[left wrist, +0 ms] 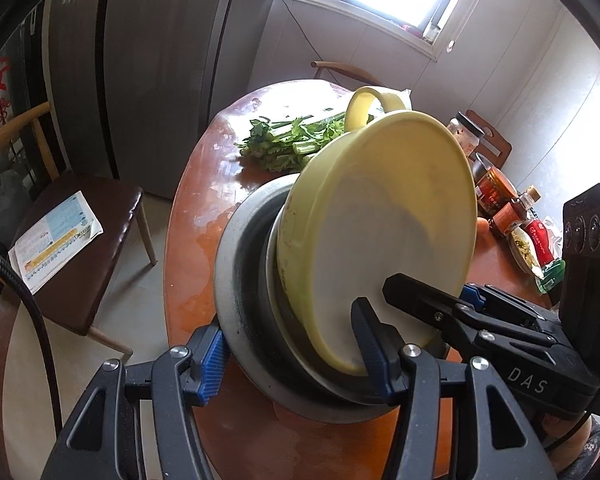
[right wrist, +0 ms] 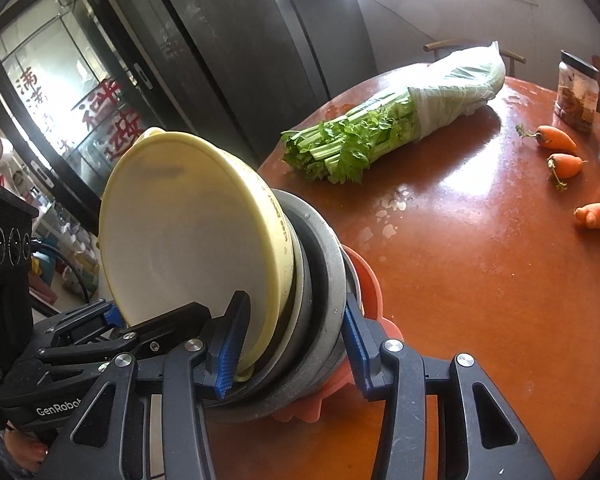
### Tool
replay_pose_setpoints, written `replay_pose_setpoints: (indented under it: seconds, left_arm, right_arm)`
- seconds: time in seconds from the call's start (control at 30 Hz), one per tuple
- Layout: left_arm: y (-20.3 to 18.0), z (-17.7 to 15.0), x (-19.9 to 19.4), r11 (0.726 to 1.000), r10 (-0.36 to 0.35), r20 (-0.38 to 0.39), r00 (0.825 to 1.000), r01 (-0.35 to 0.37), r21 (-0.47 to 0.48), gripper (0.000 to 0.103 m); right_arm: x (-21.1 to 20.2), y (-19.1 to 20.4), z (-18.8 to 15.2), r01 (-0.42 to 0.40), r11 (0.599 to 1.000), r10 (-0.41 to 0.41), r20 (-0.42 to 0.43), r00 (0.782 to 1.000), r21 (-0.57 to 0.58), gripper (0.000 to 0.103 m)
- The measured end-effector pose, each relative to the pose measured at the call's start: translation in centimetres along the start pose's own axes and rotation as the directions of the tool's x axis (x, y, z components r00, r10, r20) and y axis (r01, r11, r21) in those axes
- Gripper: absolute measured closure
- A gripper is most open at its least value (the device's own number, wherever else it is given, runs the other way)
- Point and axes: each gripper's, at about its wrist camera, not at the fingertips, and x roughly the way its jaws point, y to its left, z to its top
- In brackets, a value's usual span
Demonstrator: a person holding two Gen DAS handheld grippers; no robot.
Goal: Organize plates and bowls
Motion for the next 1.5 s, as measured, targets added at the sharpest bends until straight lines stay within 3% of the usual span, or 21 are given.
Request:
replay_pose_setpoints:
  seconds: [1.5]
  left_arm:
    - [0.9,0.1,1.2,0.999,-0.024,0.002,1.000,0.024,-0.023,0.045]
  right_arm:
    - [1.2,-0.8,-0.1,-0.014,0.999,0.015,-0.010,1.000,0.044,0.054]
